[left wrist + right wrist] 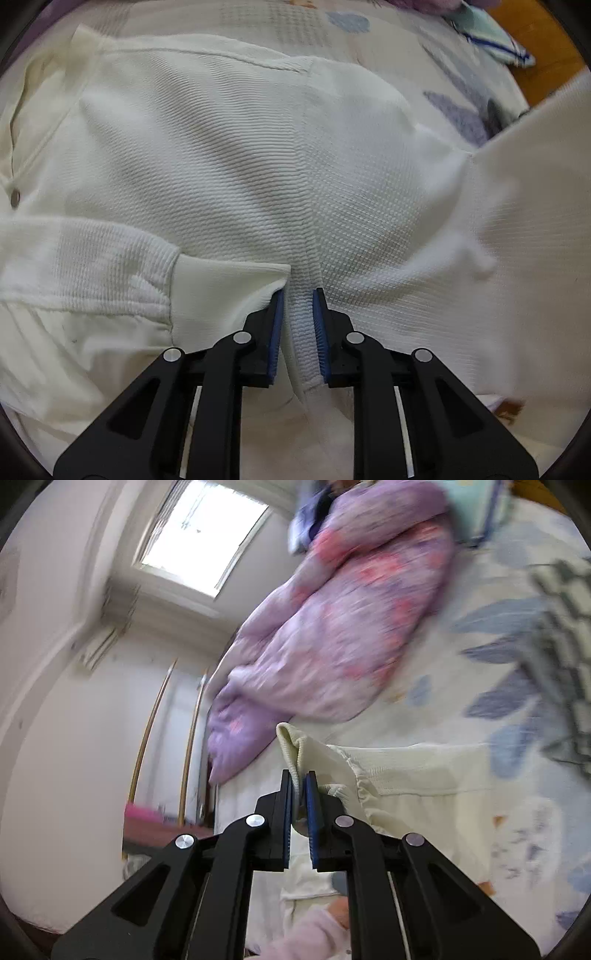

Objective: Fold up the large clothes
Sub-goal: 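Grasp the cuff with the right tool and fold it across while left holds body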

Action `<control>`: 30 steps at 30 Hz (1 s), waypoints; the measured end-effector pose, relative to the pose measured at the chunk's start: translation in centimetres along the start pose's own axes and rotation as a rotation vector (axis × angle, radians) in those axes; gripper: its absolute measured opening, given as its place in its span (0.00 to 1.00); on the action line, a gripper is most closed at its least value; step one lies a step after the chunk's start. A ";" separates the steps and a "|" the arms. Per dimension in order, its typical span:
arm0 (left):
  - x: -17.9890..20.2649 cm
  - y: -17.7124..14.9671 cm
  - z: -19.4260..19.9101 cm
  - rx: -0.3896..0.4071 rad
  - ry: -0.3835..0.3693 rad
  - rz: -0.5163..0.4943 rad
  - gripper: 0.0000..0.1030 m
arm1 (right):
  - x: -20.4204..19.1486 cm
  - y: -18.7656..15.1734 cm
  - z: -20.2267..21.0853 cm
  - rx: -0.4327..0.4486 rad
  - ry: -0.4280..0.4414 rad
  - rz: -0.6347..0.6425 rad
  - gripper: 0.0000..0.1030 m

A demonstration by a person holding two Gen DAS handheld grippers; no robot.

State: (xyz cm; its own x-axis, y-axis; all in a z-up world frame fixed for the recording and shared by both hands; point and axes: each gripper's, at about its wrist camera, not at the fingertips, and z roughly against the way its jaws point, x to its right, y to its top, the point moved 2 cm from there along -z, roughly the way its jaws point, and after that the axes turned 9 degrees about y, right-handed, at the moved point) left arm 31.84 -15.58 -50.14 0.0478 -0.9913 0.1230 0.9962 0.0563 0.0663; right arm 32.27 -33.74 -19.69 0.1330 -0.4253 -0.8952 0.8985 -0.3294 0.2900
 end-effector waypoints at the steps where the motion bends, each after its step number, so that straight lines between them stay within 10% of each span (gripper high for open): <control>1: -0.2 -0.1 0.9 -0.004 -0.005 0.006 0.16 | -0.9 -0.3 -1.6 -0.023 0.005 0.013 0.07; 15: -18.7 -3.2 20.3 0.183 0.337 0.062 0.16 | -5.9 -10.9 -22.4 -0.305 -0.063 0.091 0.03; 27: -29.5 -7.0 19.9 0.105 0.396 0.233 0.18 | -3.1 -17.7 -32.9 -0.498 -0.151 0.046 0.09; 30: -29.8 -7.9 18.1 0.066 0.374 0.257 0.42 | -0.4 -18.2 -32.2 -0.534 -0.206 -0.037 0.22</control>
State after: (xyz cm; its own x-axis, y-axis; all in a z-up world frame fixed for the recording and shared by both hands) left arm 21.21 15.71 -36.40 0.3278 -0.9184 -0.2218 0.9424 0.3013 0.1453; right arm 29.31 -0.45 -35.53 0.0611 -0.5951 -0.8013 0.9949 0.1013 0.0007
